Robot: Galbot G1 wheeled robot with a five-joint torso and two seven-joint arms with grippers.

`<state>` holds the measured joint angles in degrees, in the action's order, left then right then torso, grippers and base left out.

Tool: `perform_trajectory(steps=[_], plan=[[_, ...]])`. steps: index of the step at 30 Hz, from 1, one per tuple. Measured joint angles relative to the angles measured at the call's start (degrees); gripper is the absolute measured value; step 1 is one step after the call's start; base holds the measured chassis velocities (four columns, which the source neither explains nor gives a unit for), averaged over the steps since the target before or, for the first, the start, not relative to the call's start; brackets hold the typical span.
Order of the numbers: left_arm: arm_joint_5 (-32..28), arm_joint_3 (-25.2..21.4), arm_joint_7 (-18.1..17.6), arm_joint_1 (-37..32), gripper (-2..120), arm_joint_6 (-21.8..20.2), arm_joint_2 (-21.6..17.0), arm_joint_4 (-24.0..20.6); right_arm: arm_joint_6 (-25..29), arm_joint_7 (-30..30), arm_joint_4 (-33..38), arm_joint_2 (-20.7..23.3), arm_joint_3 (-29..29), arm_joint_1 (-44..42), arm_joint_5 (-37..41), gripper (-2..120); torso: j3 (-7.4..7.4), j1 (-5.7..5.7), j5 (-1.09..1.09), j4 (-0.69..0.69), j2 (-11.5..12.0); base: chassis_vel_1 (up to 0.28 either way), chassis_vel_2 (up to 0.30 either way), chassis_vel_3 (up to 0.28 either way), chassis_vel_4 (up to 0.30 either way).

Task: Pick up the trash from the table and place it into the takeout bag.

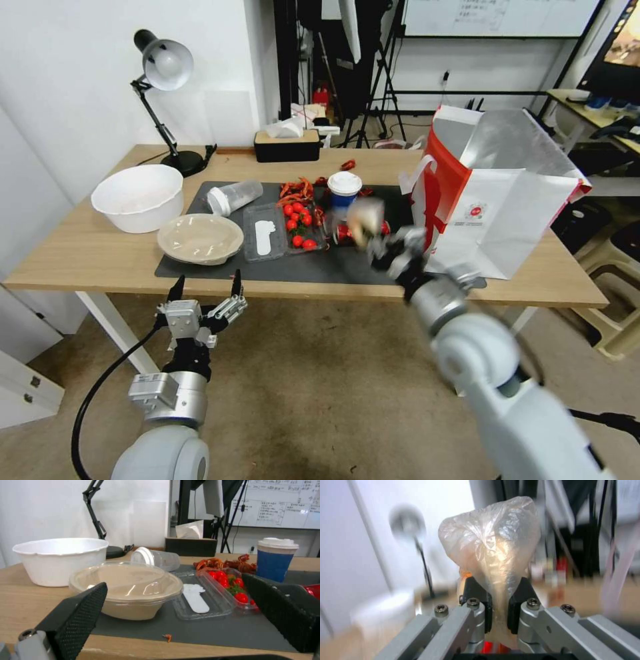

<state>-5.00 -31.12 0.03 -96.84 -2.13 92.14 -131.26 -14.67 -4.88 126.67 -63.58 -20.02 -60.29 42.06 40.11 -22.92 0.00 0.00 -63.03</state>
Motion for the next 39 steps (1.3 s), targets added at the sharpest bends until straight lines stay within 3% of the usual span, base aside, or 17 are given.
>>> perform_trajectory(steps=[7, 11, 13, 19, 28, 30, 39], plan=[[0.9, 0.8, 0.0, -0.1, 100, 0.4, 0.0, 0.3, 0.2, -4.9, 1.2, 3.0, -6.8, 5.6, 3.8, 6, 0.00, 0.00, 0.00, -0.02, 0.0, 0.000, 0.000, 0.000, 0.000], [1.4, 1.2, 0.0, -0.3, 100, 0.9, 0.0, 0.6, -5.0, -13.1, -1.5, 3.9, -9.7, 8.8, 1.8, 6, 0.00, 0.00, -0.01, 0.00, 0.0, 0.000, 0.000, 0.000, 0.000], [1.5, 1.2, 0.1, -0.5, 100, 1.3, 0.0, 0.8, -10.5, -19.7, -4.0, 4.6, -10.8, 11.1, 1.2, 6, 0.00, 0.00, -0.02, 0.00, 0.0, 0.000, 0.000, 0.000, 0.000], [1.7, 1.2, 0.1, -0.7, 100, 1.8, 0.0, 0.9, -17.1, -23.5, -6.8, 5.6, -11.4, 12.8, 1.1, 6, 0.01, 0.00, -0.01, 0.00, 0.0, 0.000, 0.000, 0.000, 0.000], [1.8, 1.2, 0.1, -0.7, 100, 2.1, 0.0, 1.0, -22.1, -23.9, -6.9, 6.0, -11.4, 13.3, 1.5, 35, 0.01, 0.00, 0.00, 0.00, 0.0, 0.000, 0.000, 0.000, 0.000], [1.8, 1.2, 0.1, -0.5, 100, 2.2, 0.0, 1.2, -23.5, -23.9, -6.9, 6.6, -11.4, 13.5, 2.1, 47, 0.00, 0.00, 0.00, 0.00, 0.0, 0.000, 0.000, 0.000, 0.000], [1.8, 1.5, 0.0, -0.3, 100, 2.5, 0.0, 1.4, -24.9, -23.8, -6.7, 7.7, -11.7, 13.8, 2.7, 79, 0.00, 0.00, 0.00, 0.00, 0.0, 0.000, 0.000, 0.000, 0.000]])
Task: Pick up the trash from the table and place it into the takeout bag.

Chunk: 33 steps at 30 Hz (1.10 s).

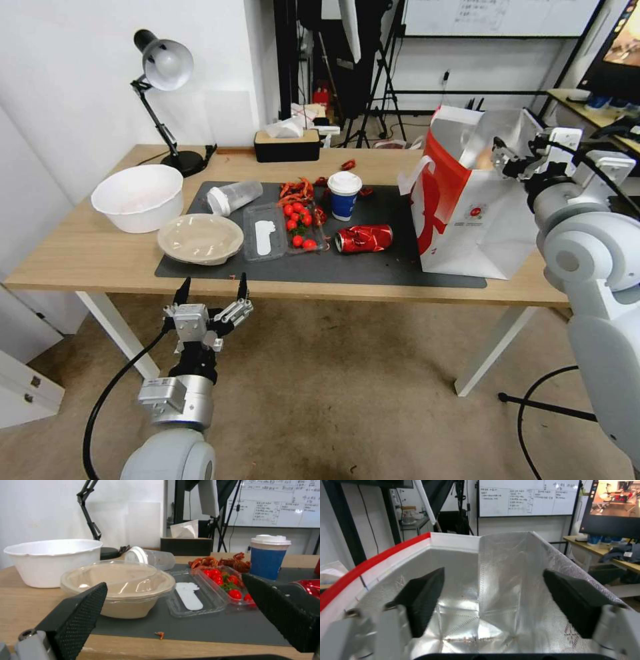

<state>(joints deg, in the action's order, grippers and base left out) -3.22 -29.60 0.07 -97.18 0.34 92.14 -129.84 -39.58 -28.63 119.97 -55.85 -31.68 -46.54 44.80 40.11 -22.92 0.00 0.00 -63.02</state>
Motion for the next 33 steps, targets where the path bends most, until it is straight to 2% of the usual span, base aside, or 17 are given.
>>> perform_trajectory(steps=[2, 5, 6, 8, 13, 15, 16, 17, 20, 21, 23, 25, 27, 28, 31, 33], plan=[[0.0, 0.0, 0.0, 0.0, 100, 0.0, 0.0, 0.0, 1.5, 0.1, 0.1, 0.1, -0.1, 0.1, 0.8, 83, 0.00, 0.00, 0.00, -0.01, 0.0, 0.000, 0.000, 0.000, 0.000], [0.0, 0.1, 0.0, 0.1, 100, 0.0, 0.0, 0.1, 12.1, 3.5, 1.5, 0.1, -0.1, -0.5, 6.4, 97, 0.00, 0.00, 0.01, 0.02, 0.0, 0.000, 0.000, 0.000, 0.000], [0.0, 0.1, 0.0, 0.1, 100, 0.0, 0.0, 0.1, 12.1, 3.5, 1.5, 0.1, -0.1, -0.5, 6.4, 97, 0.00, 0.00, 0.01, 0.02, 0.0, 0.000, 0.000, 0.000, 0.000], [0.0, 0.0, 0.0, 0.2, 100, 0.0, 0.0, 0.1, 19.6, 9.6, 3.8, 0.0, -0.5, -3.3, 8.6, 100, 0.00, 0.00, 0.01, 0.00, 0.0, 0.000, 0.000, 0.000, 0.000], [-0.2, -0.1, -0.1, 0.2, 100, 0.0, 0.0, 0.1, 24.8, 14.4, 7.7, -0.2, -0.5, -7.9, 7.8, 100, 0.00, 0.00, 0.00, 0.00, 0.0, 0.000, 0.000, 0.000, 0.000], [-0.2, -0.2, -0.1, 0.2, 100, 0.0, 0.0, 0.2, 25.7, 16.1, 11.8, -0.3, -0.1, -12.1, 4.6, 100, 0.00, 0.01, 0.01, -0.01, 0.0, 0.000, 0.000, 0.000, 0.000], [-0.3, -0.3, -0.1, 0.3, 100, 0.0, 0.0, 0.2, 26.3, 16.7, 14.1, -0.7, 0.5, -15.4, 0.1, 100, -0.01, 0.01, 0.02, 0.01, 0.0, 0.000, 0.000, 0.000, 0.000], [-0.3, -0.3, -0.1, 0.3, 100, 0.0, 0.0, 0.2, 26.3, 16.7, 14.1, -0.7, 0.5, -15.4, 0.1, 100, -0.01, 0.01, 0.02, 0.01, 0.0, 0.000, 0.000, 0.000, 0.000], [-0.4, -0.4, -0.1, 0.3, 100, 0.0, 0.0, 0.3, 28.4, 18.3, 16.7, -2.3, 1.8, -24.2, -9.8, 100, -0.01, 0.01, -0.01, -0.02, 0.0, 0.000, 0.000, 0.000, 0.000], [-0.4, -0.4, -0.1, 0.3, 100, 0.0, 0.0, 0.3, 28.4, 18.3, 16.7, -2.3, 1.8, -24.2, -9.8, 100, -0.01, 0.01, -0.01, -0.02, 0.0, 0.000, 0.000, 0.000, 0.000], [-0.7, -0.6, -0.1, 0.3, 100, 0.1, 0.0, 0.6, 31.0, 18.4, 17.7, -4.0, 3.1, -32.4, -16.5, 100, -0.01, 0.01, 0.00, -0.01, 0.0, 0.000, 0.000, 0.000, 0.000], [-0.8, -0.7, -0.1, 0.3, 100, 0.2, 0.0, 0.7, 32.3, 18.3, 17.5, -4.6, 3.7, -34.6, -18.6, 100, -0.01, 0.02, 0.01, -0.03, 0.0, 0.000, 0.000, 0.000, 0.000], [-1.2, -1.0, -0.1, 0.3, 100, 0.4, 0.0, 0.9, 37.2, 17.7, 15.7, -5.9, 5.2, -38.9, -23.1, 100, -0.01, 0.01, 0.01, 0.00, 0.0, 0.000, 0.000, 0.000, 0.000], [-1.2, -1.0, -0.1, 0.3, 100, 0.4, 0.0, 0.9, 37.2, 17.7, 15.7, -5.9, 5.2, -38.9, -23.1, 100, -0.01, 0.01, 0.01, 0.00, 0.0, 0.000, 0.000, 0.000, 0.000], [-1.5, -1.4, -0.1, 0.3, 100, 0.7, 0.0, 1.0, 43.6, 15.9, 11.9, -7.9, 7.9, -44.2, -28.0, 100, -0.01, 0.01, 0.01, 0.00, 0.0, 0.000, 0.000, 0.000, 0.000], [-1.6, -1.6, -0.1, 0.2, 100, 0.9, 0.0, 1.1, 45.2, 15.2, 10.5, -8.4, 8.7, -45.6, -29.3, 100, -0.01, 0.01, 0.01, 0.00, 0.0, 0.000, 0.000, 0.000, 0.000]])
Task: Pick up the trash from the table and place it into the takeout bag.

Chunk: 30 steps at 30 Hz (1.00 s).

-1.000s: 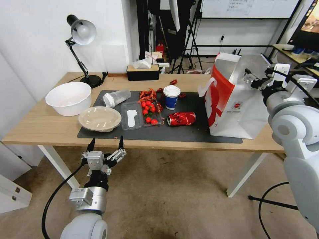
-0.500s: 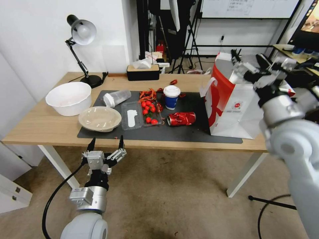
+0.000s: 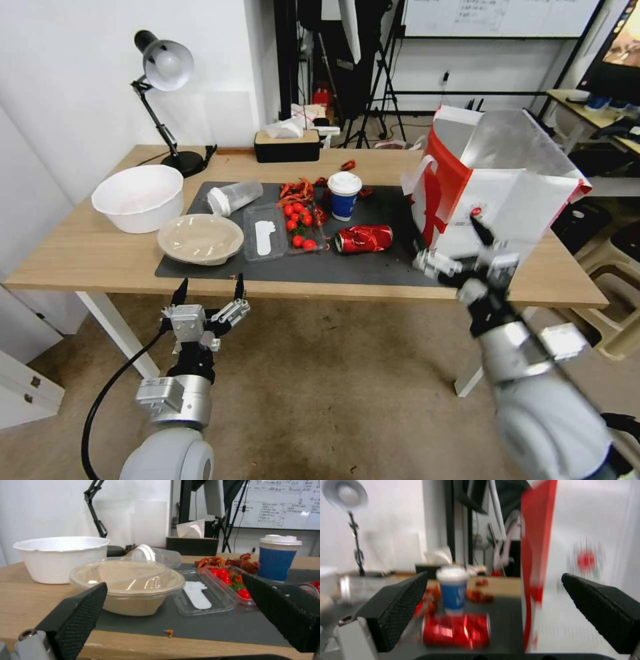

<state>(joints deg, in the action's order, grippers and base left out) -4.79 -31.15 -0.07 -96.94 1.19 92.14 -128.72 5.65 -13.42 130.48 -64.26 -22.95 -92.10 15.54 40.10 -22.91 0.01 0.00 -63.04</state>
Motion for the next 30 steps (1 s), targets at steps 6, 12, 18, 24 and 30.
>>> perform_trajectory(steps=[6, 12, 18, 24, 30], plan=[[-0.1, -0.1, 0.0, -0.1, 100, 0.4, 0.0, 0.1, 5.3, -1.5, -5.4, -2.4, 3.0, -5.1, -4.4, 100, 0.00, 0.00, 0.00, -0.01, 0.0, 0.000, 0.000, 0.000, 0.000], [-0.1, -0.2, 0.0, -0.1, 100, 0.6, 0.0, 0.1, 5.8, -1.6, -6.5, -2.8, 3.6, -5.6, -4.9, 100, 0.00, -0.01, 0.00, -0.01, 0.0, 0.000, 0.000, 0.000, 0.000], [-0.1, -0.5, 0.0, -0.3, 100, 0.9, 0.0, 0.2, 4.9, -1.8, -6.2, -2.5, 4.1, -3.9, -4.3, 100, 0.01, -0.01, 0.00, 0.00, 0.0, 0.000, 0.000, 0.000, 0.000], [-0.1, -0.7, 0.1, -0.3, 100, 1.0, 0.0, 0.2, 2.4, -3.2, -4.8, -2.6, 5.8, -1.8, -3.5, 100, 0.01, -0.01, 0.00, 0.00, 0.0, 0.000, 0.000, 0.000, 0.000], [0.0, -0.7, 0.1, -0.2, 100, 1.1, 0.0, 0.5, -4.2, -7.2, -2.5, -2.7, 8.6, 3.8, -0.6, 100, 0.01, -0.01, -0.01, 0.00, 0.0, 0.000, 0.000, 0.000, 0.000]])
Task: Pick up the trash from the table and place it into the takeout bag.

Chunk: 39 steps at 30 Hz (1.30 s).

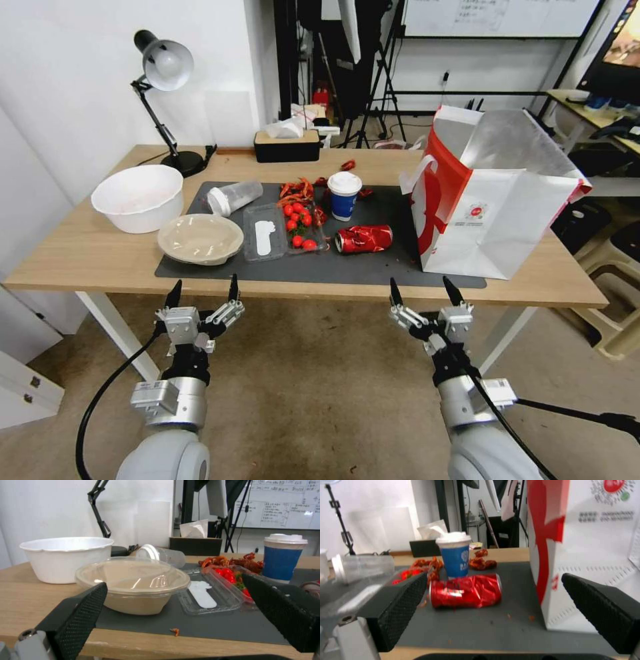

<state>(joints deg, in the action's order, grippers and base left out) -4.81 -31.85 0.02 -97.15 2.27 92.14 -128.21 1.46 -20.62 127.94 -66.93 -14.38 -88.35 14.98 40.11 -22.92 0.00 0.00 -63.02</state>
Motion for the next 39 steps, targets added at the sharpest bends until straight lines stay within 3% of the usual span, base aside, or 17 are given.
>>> perform_trajectory(steps=[11, 20, 26, 34, 39], plan=[[0.6, 0.3, 0.3, 0.5, 100, -0.2, 0.0, 0.3, -12.6, -3.4, 0.0, 2.0, 3.4, 12.1, 9.2, 100, 0.00, 0.00, 0.00, 0.00, 0.0, 0.000, 0.000, 0.000, 0.000], [1.1, 0.4, 0.3, 0.3, 100, -0.1, 0.0, 0.4, -17.2, -6.8, -4.6, 5.0, 8.2, 25.0, 18.2, 100, 0.01, -0.01, 0.00, 0.00, 0.0, 0.000, 0.000, 0.000, 0.000], [1.3, 0.1, 0.4, 0.1, 100, 0.0, 0.0, 0.5, -20.8, -10.8, -7.7, 2.8, 12.6, 31.4, 20.9, 100, 0.01, -0.01, 0.00, -0.01, 0.0, 0.000, 0.000, 0.000, 0.000], [1.6, 0.1, 0.3, 0.2, 100, 0.0, 0.0, 0.9, -25.6, -14.7, -10.3, 3.9, 15.8, 38.2, 24.7, 100, 0.01, -0.01, 0.01, 0.00, 0.0, 0.000, 0.000, 0.000, 0.000], [2.1, 0.3, 0.4, 0.1, 100, 0.1, 0.0, 1.1, -27.0, -20.8, -12.2, -0.2, 17.4, 38.9, 25.7, 100, 0.00, -0.01, -0.01, 0.00, 0.0, 0.000, 0.000, 0.000, 0.000]])
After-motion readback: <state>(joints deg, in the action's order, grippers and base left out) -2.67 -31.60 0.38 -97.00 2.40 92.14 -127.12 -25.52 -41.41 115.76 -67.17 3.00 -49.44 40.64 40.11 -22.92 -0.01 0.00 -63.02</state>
